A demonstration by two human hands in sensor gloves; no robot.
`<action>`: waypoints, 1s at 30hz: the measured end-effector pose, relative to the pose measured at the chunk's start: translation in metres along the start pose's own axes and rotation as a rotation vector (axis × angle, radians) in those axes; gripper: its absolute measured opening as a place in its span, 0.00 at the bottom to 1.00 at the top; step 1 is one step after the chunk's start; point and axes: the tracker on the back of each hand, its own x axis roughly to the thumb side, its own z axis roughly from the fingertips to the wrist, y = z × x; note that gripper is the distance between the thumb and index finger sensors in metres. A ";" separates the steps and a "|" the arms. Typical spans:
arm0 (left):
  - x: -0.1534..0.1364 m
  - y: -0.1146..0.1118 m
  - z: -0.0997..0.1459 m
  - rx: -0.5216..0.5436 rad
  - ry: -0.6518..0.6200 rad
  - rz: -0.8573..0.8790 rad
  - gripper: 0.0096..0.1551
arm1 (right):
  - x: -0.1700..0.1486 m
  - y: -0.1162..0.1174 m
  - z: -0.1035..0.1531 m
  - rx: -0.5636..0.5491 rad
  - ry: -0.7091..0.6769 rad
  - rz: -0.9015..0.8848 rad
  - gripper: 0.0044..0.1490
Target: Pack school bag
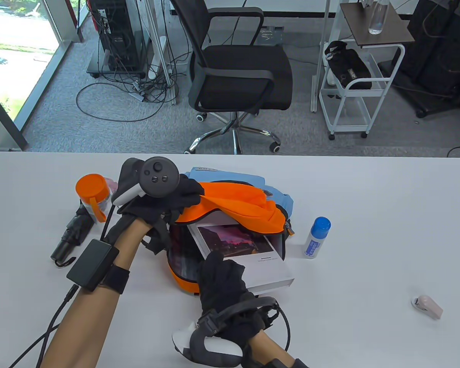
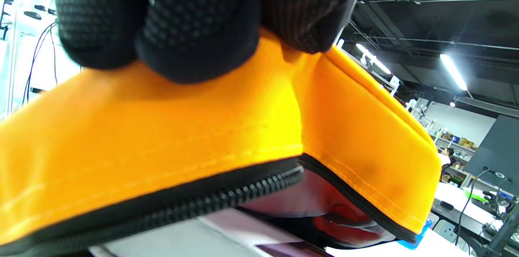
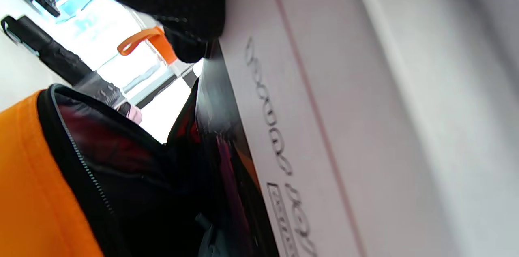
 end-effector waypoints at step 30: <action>0.008 -0.018 0.005 -0.011 0.003 -0.019 0.23 | -0.043 0.113 -0.011 0.886 0.366 -0.642 0.60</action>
